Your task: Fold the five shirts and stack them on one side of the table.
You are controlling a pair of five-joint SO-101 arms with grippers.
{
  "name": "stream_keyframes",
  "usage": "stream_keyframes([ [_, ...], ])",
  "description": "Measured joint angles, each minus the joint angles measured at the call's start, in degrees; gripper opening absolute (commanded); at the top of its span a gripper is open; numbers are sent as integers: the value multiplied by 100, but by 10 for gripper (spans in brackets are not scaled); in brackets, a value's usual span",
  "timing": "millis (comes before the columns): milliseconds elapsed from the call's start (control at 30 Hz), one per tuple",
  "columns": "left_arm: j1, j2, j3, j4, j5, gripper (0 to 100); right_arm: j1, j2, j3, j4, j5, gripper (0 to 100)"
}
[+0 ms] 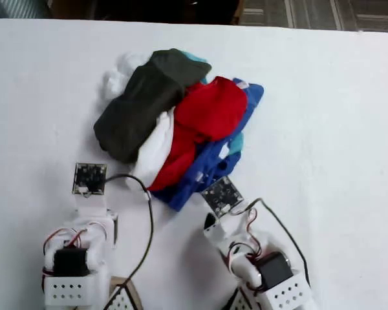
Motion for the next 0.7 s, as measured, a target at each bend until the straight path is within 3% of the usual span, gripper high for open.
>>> stream_keyframes([
  [167,0,0,0,0,0,27,563,0,-44,-615,1538,228],
  [700,0,0,0,0,0,27,2101,-26,-3455,-712,1653,229],
])
